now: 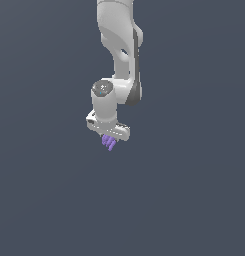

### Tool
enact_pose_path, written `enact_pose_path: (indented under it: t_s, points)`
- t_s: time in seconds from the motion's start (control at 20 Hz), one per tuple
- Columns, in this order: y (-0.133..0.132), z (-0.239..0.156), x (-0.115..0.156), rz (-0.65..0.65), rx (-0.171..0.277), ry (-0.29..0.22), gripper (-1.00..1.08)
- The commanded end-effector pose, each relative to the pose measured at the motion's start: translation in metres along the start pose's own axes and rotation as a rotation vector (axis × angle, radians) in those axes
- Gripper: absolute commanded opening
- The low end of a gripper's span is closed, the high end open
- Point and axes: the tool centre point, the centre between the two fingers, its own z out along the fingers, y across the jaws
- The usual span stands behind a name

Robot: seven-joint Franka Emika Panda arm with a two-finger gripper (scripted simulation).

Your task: Pick up the object and move it to a goal position.

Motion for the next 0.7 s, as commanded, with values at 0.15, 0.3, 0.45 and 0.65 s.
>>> enact_pose_path:
  t_s: [0.15, 0.3, 0.45, 0.65]
  points:
    - [-0.031, -0.032, -0.010, -0.001, 0.000, 0.001, -1.00]
    - [-0.053, -0.056, -0.017, -0.001, -0.001, 0.001, -1.00]
    - [-0.078, -0.083, -0.025, 0.000, -0.002, 0.002, -1.00]
    - [-0.113, -0.120, -0.035, 0.000, -0.003, 0.002, -1.00]
